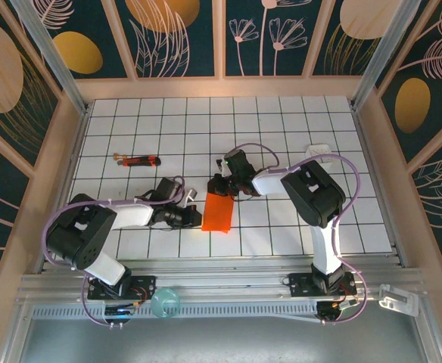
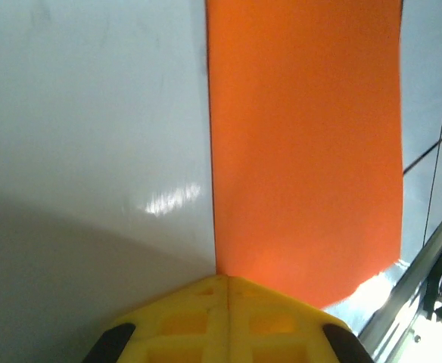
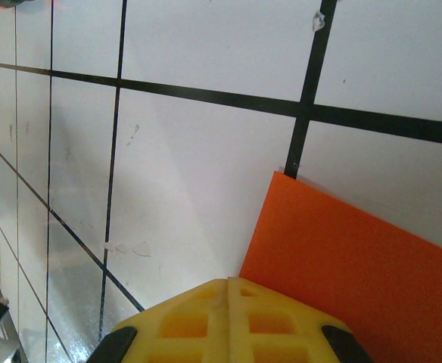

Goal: Fold a paper plane with a square sheet of paper (pick it up from the middle)
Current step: First fold in half a square sheet of paper at the center of the table.

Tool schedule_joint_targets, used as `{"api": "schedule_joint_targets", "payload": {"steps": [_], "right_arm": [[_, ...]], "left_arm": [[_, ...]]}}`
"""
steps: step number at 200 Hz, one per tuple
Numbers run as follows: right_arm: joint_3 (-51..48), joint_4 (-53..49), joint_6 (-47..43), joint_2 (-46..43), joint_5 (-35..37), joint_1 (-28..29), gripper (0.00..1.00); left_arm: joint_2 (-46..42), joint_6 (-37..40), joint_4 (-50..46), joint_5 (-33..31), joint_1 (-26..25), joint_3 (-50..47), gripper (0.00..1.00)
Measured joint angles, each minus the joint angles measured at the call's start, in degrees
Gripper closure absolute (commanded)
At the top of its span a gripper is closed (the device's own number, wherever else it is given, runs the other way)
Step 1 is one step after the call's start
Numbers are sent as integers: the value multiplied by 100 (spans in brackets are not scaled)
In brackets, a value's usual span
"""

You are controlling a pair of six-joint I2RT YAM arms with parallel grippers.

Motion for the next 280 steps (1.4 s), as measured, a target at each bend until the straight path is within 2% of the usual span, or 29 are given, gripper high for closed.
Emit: {"api": "schedule_joint_targets", "payload": {"steps": [39,70,109,137,187,280], "right_arm": [[0,0,0,0,0,0,100],[0,0,0,0,2,0,100],[0,0,-2,0,2,0,100],[0,-2,-2,0,2,0,100],[0,-4,0,0,4,0,100],[2,-17,0,0,24,4,100]], "left_arm": [[-317,-90,-557,157,-63,-44,100],[-267,-608,-24,404,-61,13,100],[323,-839,483,483,116,315,100],[573,-815,509,472,240,376,100],[577,-481,280,352,155,380,100],[-39,-409,341,197,-55,-245,100]]}}
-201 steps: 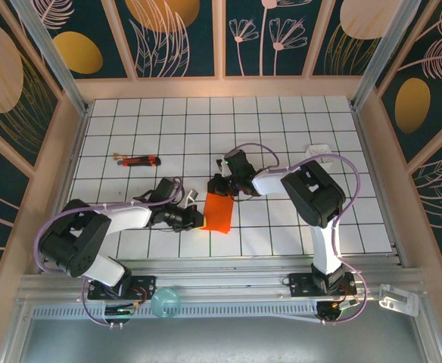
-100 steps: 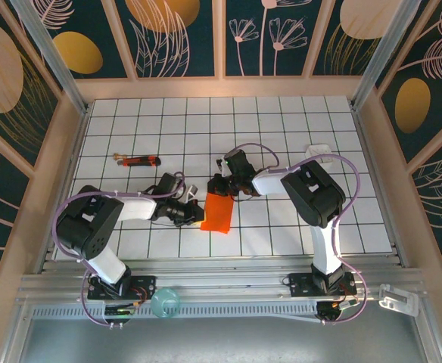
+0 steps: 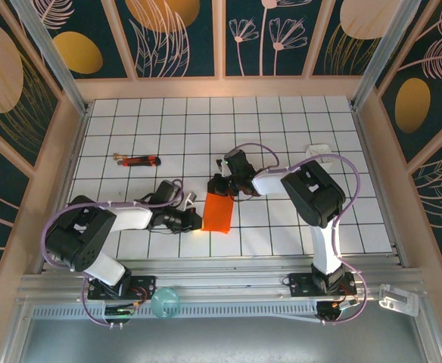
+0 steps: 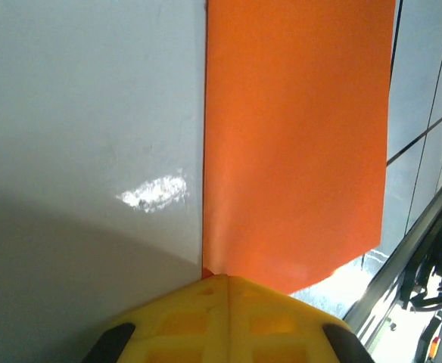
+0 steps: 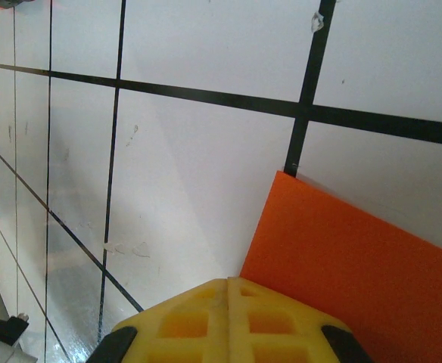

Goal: Fold a paper plane with a square sheet of paper (pick it up from the middle)
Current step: First fold in half a square sheet of paper at the center of the table.

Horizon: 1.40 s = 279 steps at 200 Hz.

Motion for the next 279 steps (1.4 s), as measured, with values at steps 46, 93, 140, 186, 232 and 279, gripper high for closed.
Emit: {"api": "schedule_joint_targets", "payload": {"steps": [46,93,140,186,232,279], "right_arm": [[15,-22,0,0,4,0,100],[94,-142,-177,0,-46,0,100],[160,-382,-352,-83,-391,-101,84],[-629,-164,-205,-1574,-822,-636,77],[-1635,-463,-151,-2688,-238,-748,76],[-2090,-951,-144,-2715,232,-745,76]], "left_arm": [[-350,-142,-72,-22,-98,-293,100],[-966,-535,-249,98,-125,-269,93],[-949,-999,367,-37,-22,304,78],[-498,-876,367,-385,-22,686,73],[660,-785,431,-577,-96,1325,76],[1226,-1016,717,-1189,-127,1572,87]]}}
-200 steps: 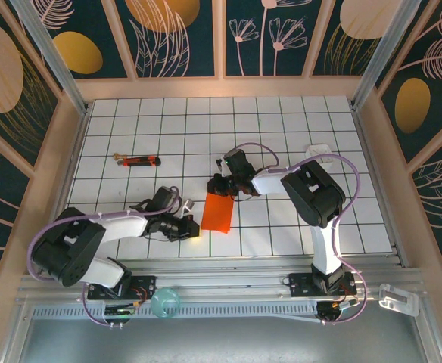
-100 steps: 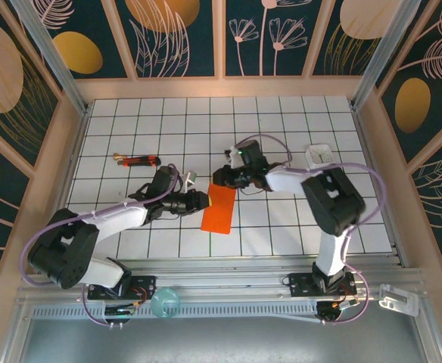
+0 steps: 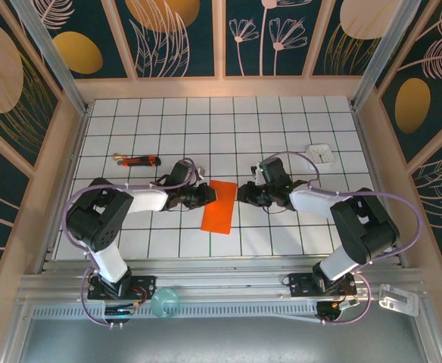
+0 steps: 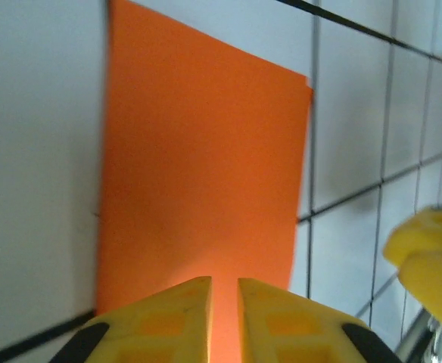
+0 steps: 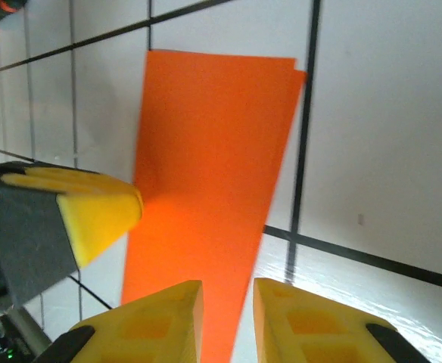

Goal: Fold a paper plane with a square sheet of paper (pick it up from the middle)
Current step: First fold in half a square sheet of paper at the center of the table.

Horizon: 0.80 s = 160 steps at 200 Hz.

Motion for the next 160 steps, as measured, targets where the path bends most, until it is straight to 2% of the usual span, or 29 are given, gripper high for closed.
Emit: {"api": "schedule_joint_targets", "payload": {"steps": [53,90,105,116,139,160], "right_arm": [[0,-138,-203,0,68,-133,76],[0,-144,-374,0,20,-365,76],[-2,-144,-433,-11,-13,-380,76],[-22,-138,-452,-50,-50,-380,75],[-144,-83,-437,-219,-129,-348,74],[-227,-35,-400,-267,-127,-181,72]], "left_arm": [[28,-1484,1128,-946,-295,-544,90],[-256,-2262,1237,-1445,-793,-664,81],[-522,-2293,1226,-1482,-839,-658,74],[-726,-2203,1132,-1478,-815,-603,73],[-870,-1829,890,-1283,-608,-361,86],[-793,-1449,638,-922,-234,-291,92]]}}
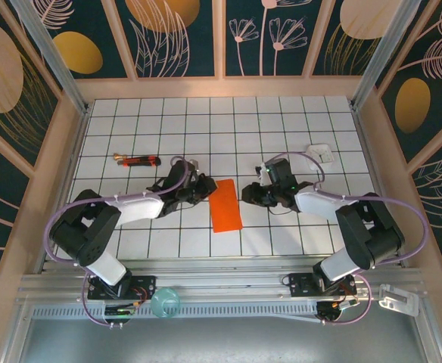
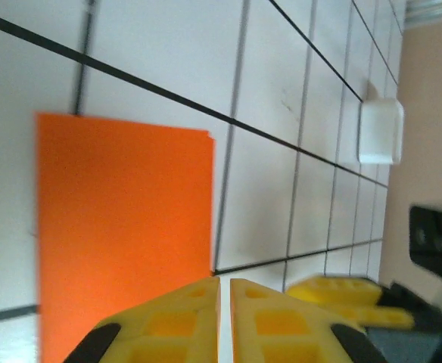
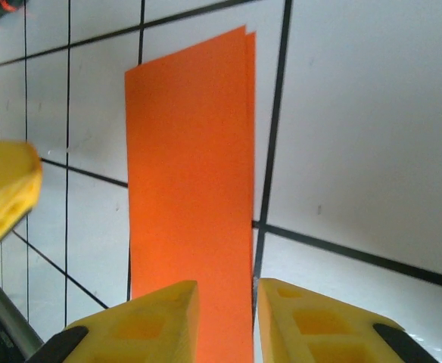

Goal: Fold a paper plane with a square sheet of paper (pick it up from the middle)
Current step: First fold in half a square sheet of paper at the center of the table, then fold the triangle a second time at the center of the table.

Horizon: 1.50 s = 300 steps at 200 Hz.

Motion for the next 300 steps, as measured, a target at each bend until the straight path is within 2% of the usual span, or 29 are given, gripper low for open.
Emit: {"api": "schedule_joint_targets", "payload": {"steps": [18,78,153,300], "right_arm": [[-17,22,96,0,4,188,72],[-125,208,295,0,20,417,69],[-793,-13,726,-505,2,765,63],[-748,-31,1156,-234,363,1191,64]], "left_arm": [[264,341,-332,227,175,162,96],[1014,879,-621,723,184,367,100],[1054,1161,-546,839,243,348,100],[1054,1290,-496,870,247,321,100]]}}
